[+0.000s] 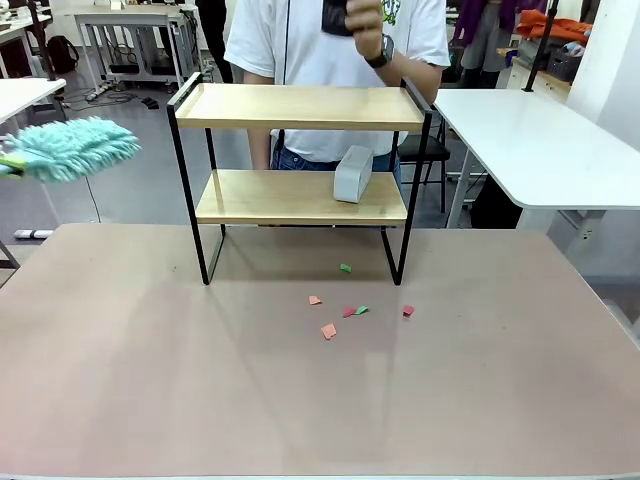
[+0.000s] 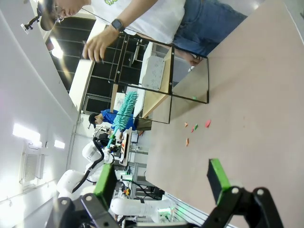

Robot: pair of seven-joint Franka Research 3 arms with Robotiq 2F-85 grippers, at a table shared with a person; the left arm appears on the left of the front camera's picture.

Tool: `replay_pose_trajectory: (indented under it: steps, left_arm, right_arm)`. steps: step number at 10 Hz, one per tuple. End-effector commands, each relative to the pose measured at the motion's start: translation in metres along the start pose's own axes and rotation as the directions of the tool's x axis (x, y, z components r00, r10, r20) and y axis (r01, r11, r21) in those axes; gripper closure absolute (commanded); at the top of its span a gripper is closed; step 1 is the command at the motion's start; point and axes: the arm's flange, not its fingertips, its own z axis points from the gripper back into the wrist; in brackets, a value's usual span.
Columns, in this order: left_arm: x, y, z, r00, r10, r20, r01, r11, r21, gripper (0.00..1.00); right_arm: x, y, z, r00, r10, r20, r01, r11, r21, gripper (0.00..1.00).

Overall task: Clean the shelf.
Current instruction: Clean the remaining tier of the Shelf with the Duster once objects are removed, then hand the Duster back to the human.

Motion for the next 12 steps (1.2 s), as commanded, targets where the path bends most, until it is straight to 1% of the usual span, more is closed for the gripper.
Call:
replay_pose_trajectory:
  steps: [1, 2, 12]
  left_arm:
    - [0.019, -0.007, -0.007, 0.992, -0.052, -0.114, 0.06, 0.996, 0.067, 0.88]
    - [0.0, 0.0, 0.0, 1.0, 0.0, 0.0, 0.0, 1.0, 0.0, 0.88]
    - [0.0, 0.0, 0.0, 1.0, 0.0, 0.0, 0.0, 1.0, 0.0, 0.88]
  right_arm:
    - [0.002, 0.001, -0.001, 0.999, 0.029, 0.017, -0.029, 0.999, 0.023, 0.0]
    - [0.002, 0.001, -0.001, 0.999, 0.029, 0.017, -0.029, 0.999, 0.023, 0.0]
    - [0.002, 0.001, -0.001, 0.999, 0.029, 0.017, -0.029, 0.999, 0.023, 0.0]
